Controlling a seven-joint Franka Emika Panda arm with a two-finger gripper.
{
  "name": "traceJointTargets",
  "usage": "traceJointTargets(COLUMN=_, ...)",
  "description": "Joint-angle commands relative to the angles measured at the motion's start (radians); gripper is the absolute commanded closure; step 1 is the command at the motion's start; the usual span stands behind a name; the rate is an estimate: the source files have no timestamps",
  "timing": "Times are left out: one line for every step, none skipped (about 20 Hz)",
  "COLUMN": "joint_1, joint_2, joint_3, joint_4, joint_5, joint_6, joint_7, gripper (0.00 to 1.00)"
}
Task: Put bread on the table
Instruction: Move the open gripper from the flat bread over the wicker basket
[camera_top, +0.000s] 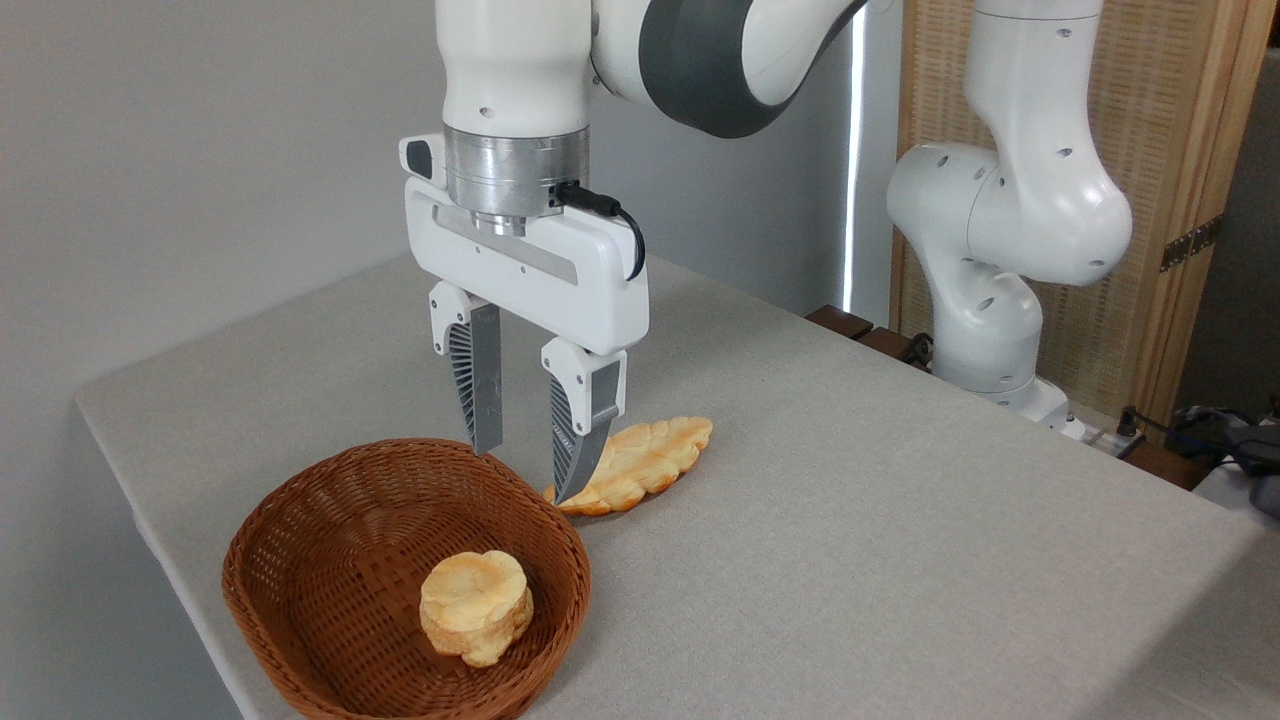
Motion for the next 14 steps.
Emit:
traceJointTargets(joint_1=0.012, joint_2=-0.001, joint_3=-0.012, joint_4=0.011, joint_5=-0.015, joint_6=-0.004, joint_7=-0.004, gripper=0.0)
traceJointTargets(joint_1=0.012, joint_2=0.0, joint_3=-0.012, joint_4=0.009, joint_5=-0.015, joint_6=-0.006, joint_7=-0.004, gripper=0.0)
traceJointTargets(joint_1=0.012, joint_2=0.0, joint_3=-0.012, joint_4=0.009, joint_5=-0.017, joint_6=-0.006, joint_7=-0.004, gripper=0.0)
traceJointTargets(joint_1=0.012, joint_2=-0.001, joint_3=-0.012, joint_4=0.009, joint_5=-0.015, joint_6=-0.006, joint_7=-0.002, gripper=0.0)
traceJointTargets(joint_1=0.01, joint_2=-0.001, joint_3=-0.012, joint_4=0.009, joint_5=-0.015, joint_6=-0.007, joint_7=-0.002, gripper=0.0)
traceJointTargets(joint_1=0.012, joint_2=-0.001, joint_3=-0.012, joint_4=0.009, joint_5=-0.015, joint_6=-0.009, joint_7=-0.002, gripper=0.0)
traceJointTargets(joint_1=0.012, joint_2=-0.001, joint_3=-0.012, joint_4=0.009, joint_5=-0.015, joint_6=-0.009, joint_7=-0.002, gripper=0.0)
traceJointTargets(joint_1=0.012, joint_2=-0.001, joint_3=-0.012, joint_4=0.009, joint_5=-0.015, joint_6=-0.009, joint_7=-0.002, gripper=0.0)
traceJointTargets(joint_1=0.012, joint_2=-0.001, joint_3=-0.014, joint_4=0.009, joint_5=-0.015, joint_6=-0.007, joint_7=-0.004, gripper=0.0)
traceJointTargets(joint_1=0.01, joint_2=-0.001, joint_3=-0.014, joint_4=0.009, joint_5=-0.015, joint_6=-0.007, joint_7=-0.004, gripper=0.0)
traceJointTargets(joint_1=0.01, joint_2=0.0, joint_3=-0.014, joint_4=0.009, joint_5=-0.015, joint_6=-0.003, joint_7=-0.002, gripper=0.0)
traceJointTargets(joint_1=0.01, joint_2=0.0, joint_3=-0.014, joint_4=0.008, joint_5=-0.015, joint_6=0.001, joint_7=-0.002, gripper=0.0)
traceJointTargets(joint_1=0.009, joint_2=0.0, joint_3=-0.014, joint_4=0.008, joint_5=-0.01, joint_6=0.004, joint_7=-0.001, gripper=0.0)
traceJointTargets(joint_1=0.004, joint_2=0.002, joint_3=-0.014, joint_4=0.006, joint_5=-0.007, joint_6=0.005, joint_7=0.001, gripper=0.0)
